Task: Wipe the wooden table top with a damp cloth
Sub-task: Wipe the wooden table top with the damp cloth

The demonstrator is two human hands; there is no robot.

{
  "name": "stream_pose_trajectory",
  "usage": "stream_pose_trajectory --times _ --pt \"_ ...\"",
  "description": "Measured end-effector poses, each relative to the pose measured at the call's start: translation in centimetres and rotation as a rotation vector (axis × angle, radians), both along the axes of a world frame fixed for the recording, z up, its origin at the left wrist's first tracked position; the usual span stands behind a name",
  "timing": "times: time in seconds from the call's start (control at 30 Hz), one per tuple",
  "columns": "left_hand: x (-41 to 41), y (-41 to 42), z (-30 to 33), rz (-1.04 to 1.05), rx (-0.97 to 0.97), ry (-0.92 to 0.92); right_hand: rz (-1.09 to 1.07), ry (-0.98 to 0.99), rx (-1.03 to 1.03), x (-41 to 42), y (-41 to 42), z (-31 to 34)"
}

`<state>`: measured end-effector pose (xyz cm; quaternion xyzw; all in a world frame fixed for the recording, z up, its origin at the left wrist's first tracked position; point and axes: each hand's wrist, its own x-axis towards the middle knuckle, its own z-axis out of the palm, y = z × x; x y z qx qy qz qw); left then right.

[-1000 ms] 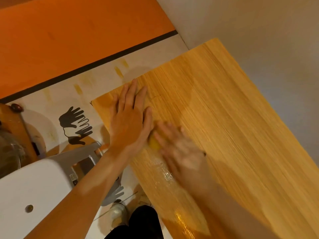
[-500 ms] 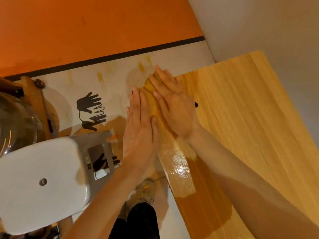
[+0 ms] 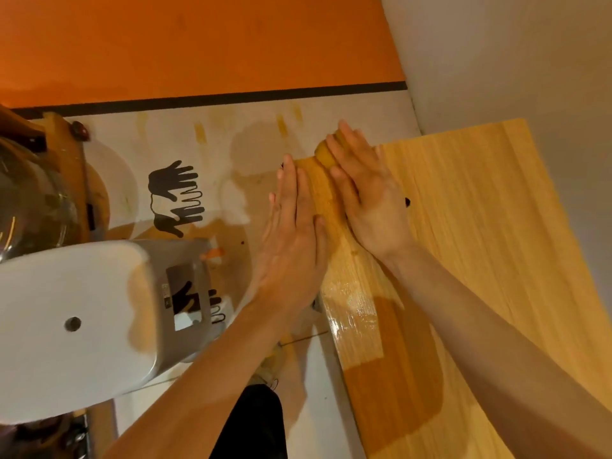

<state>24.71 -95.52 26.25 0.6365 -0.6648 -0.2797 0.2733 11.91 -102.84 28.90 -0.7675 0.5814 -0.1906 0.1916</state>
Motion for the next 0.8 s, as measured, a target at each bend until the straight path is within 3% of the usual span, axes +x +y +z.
stream_pose_trajectory --times 0.13,0.33,0.43,0.67,0.8 --pt "0.2 0.8 0.4 0.018 0.014 0.088 0.006 0.027 0.022 -1.7 2.4 0.4" --pt "0.2 8.6 0.1 0.002 0.100 0.286 -0.083 0.092 0.092 -4.6 17.9 1.8" --pt "-0.1 8.8 -0.2 -0.026 0.136 0.332 -0.088 0.080 0.077 -3.8 16.6 1.8" --pt "-0.3 8.8 0.6 -0.070 0.236 0.395 -0.186 0.026 0.000 0.1 3.8 0.5" --pt "-0.7 9.1 0.3 -0.033 0.202 0.449 -0.075 0.020 0.045 -1.5 10.9 1.1"
